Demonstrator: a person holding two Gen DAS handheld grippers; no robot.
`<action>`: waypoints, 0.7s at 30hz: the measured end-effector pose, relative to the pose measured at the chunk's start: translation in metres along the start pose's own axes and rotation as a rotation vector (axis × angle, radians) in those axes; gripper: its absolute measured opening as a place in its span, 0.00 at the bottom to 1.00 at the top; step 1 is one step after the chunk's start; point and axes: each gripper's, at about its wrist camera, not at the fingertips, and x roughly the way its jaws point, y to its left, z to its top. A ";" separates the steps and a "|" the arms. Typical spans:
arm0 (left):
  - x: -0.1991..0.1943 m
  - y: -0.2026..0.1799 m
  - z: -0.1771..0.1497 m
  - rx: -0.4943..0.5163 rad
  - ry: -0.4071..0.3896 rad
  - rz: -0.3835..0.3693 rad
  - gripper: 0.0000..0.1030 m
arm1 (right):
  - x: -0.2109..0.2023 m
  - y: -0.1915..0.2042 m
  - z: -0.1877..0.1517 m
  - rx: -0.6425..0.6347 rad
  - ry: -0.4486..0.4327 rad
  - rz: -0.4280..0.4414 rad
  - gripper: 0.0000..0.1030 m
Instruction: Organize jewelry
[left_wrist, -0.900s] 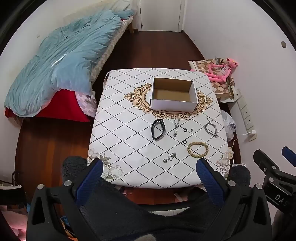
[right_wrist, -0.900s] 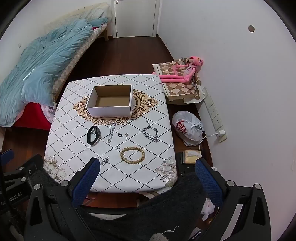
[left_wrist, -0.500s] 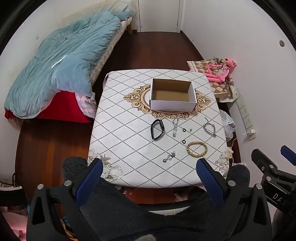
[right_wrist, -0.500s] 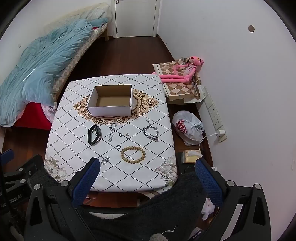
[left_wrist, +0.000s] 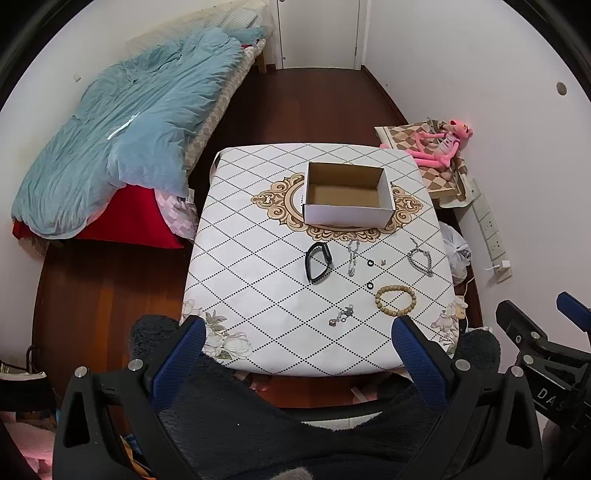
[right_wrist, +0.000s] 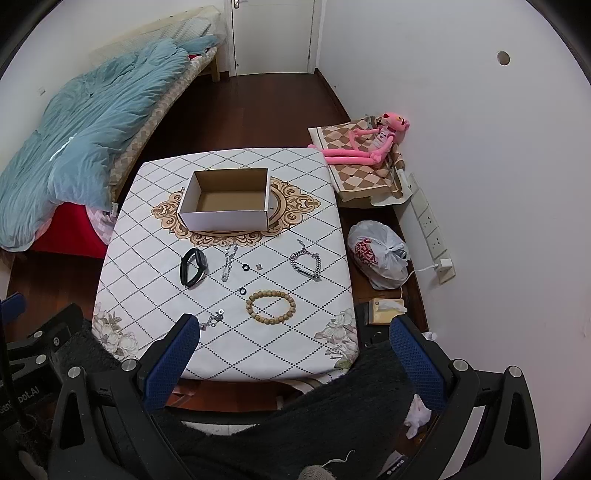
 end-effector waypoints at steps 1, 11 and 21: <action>0.000 0.001 0.000 -0.001 0.000 -0.001 1.00 | 0.000 0.000 0.000 -0.001 0.000 0.000 1.00; -0.002 0.003 -0.001 -0.004 -0.005 0.006 1.00 | 0.002 0.004 -0.001 -0.005 -0.002 0.000 1.00; -0.002 0.003 -0.003 -0.003 -0.004 0.003 1.00 | 0.001 0.004 0.000 -0.006 -0.007 -0.002 1.00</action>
